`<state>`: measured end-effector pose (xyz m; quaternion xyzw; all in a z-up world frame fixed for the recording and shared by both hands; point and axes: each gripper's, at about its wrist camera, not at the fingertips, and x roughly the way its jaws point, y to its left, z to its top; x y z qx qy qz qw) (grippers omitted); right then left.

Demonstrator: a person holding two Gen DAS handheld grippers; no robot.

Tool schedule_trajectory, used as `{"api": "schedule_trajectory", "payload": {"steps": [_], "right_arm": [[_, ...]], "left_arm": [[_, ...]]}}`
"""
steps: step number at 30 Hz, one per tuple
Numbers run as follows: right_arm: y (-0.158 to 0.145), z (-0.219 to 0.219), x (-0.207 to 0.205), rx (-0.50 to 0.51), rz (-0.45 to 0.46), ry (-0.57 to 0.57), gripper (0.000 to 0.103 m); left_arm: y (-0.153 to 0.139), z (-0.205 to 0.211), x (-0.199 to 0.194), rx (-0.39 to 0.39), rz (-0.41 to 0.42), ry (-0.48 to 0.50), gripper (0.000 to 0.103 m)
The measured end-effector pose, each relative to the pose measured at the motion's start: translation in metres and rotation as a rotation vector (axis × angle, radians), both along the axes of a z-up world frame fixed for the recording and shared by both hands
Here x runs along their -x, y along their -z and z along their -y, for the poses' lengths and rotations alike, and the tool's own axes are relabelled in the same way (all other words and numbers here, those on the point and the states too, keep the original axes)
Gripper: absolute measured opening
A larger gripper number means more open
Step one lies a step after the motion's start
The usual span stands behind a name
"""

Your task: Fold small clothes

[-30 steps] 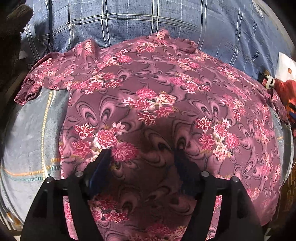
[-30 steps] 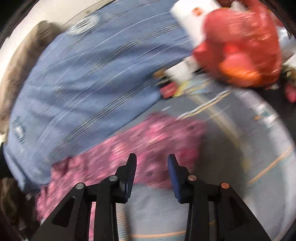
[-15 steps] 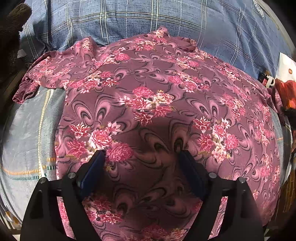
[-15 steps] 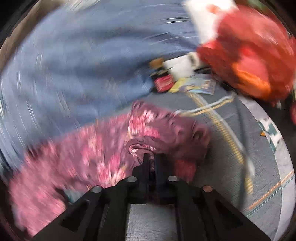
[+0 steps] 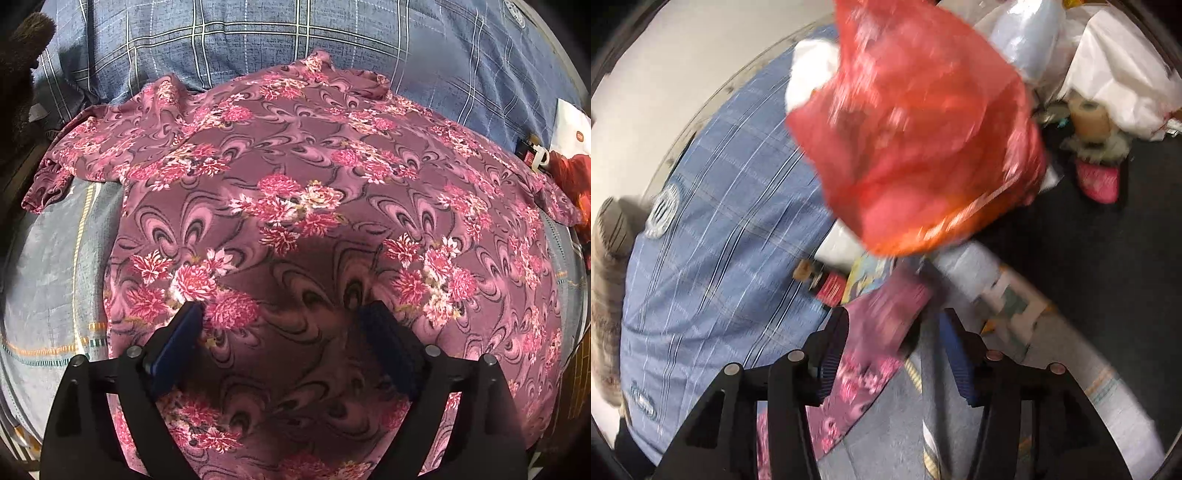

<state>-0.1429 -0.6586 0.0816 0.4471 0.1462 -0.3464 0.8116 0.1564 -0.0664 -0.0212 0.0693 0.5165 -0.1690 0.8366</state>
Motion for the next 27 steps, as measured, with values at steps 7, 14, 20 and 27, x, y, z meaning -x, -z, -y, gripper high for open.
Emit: {"api": "schedule_trajectory", "payload": {"steps": [7,14,20,27], "right_arm": [[0.037,0.005,-0.047,-0.095,-0.039,-0.061,0.055],[0.044,0.018,-0.059,-0.096,-0.073,0.028,0.028],[0.009,0.0,-0.058,0.068,-0.078,-0.01,0.012],[-0.047,-0.056,-0.103,0.196,-0.052,-0.2,0.011]], "left_arm": [[0.0,0.0,0.001,0.0,-0.002,-0.009,0.092],[-0.008,0.003,-0.003,0.016,0.0,0.002,0.091],[-0.022,0.012,-0.018,0.065,0.03,0.001,0.091],[-0.005,0.015,-0.022,0.065,0.007,0.014,0.091]]}}
